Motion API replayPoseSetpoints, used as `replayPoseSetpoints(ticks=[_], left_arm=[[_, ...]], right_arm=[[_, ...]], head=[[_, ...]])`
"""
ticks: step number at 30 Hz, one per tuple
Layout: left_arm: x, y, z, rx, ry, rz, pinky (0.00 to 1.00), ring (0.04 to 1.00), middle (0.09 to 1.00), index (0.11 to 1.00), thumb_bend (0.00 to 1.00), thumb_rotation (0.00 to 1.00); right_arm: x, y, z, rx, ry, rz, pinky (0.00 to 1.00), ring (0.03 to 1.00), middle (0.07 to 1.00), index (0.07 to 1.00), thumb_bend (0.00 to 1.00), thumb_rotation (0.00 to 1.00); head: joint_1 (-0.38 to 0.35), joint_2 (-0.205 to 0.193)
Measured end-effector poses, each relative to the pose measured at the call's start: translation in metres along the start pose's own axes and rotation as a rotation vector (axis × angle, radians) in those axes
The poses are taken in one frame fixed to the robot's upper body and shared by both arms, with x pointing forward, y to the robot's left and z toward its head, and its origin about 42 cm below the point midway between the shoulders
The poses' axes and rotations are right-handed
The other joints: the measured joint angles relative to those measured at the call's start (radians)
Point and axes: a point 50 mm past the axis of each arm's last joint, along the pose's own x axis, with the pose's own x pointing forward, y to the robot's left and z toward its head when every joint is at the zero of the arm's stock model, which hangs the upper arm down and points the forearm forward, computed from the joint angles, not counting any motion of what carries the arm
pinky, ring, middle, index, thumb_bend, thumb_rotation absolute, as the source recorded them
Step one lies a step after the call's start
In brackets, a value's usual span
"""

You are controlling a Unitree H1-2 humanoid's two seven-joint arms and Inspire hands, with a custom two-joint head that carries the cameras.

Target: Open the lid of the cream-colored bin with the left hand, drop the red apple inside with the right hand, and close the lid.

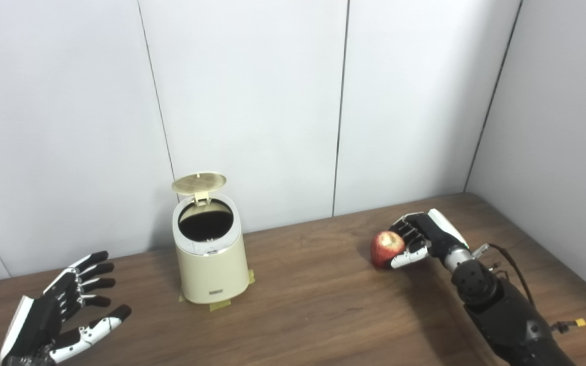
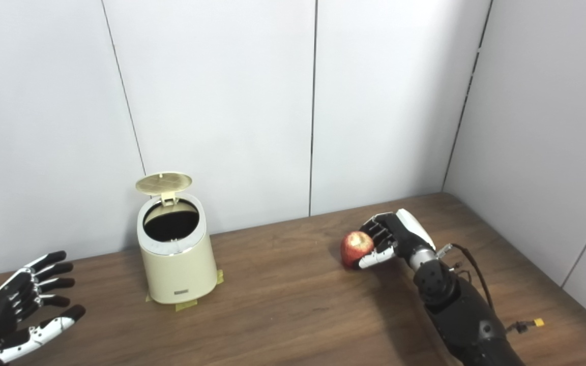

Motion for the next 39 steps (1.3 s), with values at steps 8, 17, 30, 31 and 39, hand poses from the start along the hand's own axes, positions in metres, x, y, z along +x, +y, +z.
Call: replayPoseSetpoints(ticks=[8,17,30,31,39], left_arm=[[0.000,0.000,-0.001,0.000,0.002,-0.002,0.60,0.731,0.799,0.850,0.66,0.07],[0.000,0.000,-0.002,0.001,0.000,-0.007,0.63,0.746,0.811,0.856,0.63,0.03],[-0.004,-0.005,-0.013,0.012,0.000,-0.019,0.66,0.754,0.811,0.855,0.68,0.11],[-0.004,-0.006,-0.013,0.013,-0.004,-0.021,0.66,0.748,0.808,0.855,0.69,0.13],[-0.004,-0.018,-0.019,0.018,0.011,-0.027,0.65,0.734,0.801,0.843,0.74,0.21]], right_arm=[[-0.005,0.015,0.002,0.038,-0.016,-0.076,0.50,0.500,0.458,0.511,0.53,0.00],[-0.018,0.023,0.018,0.147,-0.083,-0.126,0.47,0.473,0.435,0.513,0.52,0.00],[-0.026,0.020,0.101,0.306,-0.295,-0.117,0.40,0.422,0.439,0.526,0.52,0.00],[-0.025,0.021,0.105,0.312,-0.305,-0.109,0.39,0.419,0.440,0.526,0.52,0.00],[-0.019,0.022,0.150,0.274,-0.421,-0.080,0.34,0.376,0.427,0.524,0.52,0.01]], head=[[0.008,0.003],[0.060,-0.003],[0.149,-0.021],[0.150,-0.023],[0.264,-0.054]])
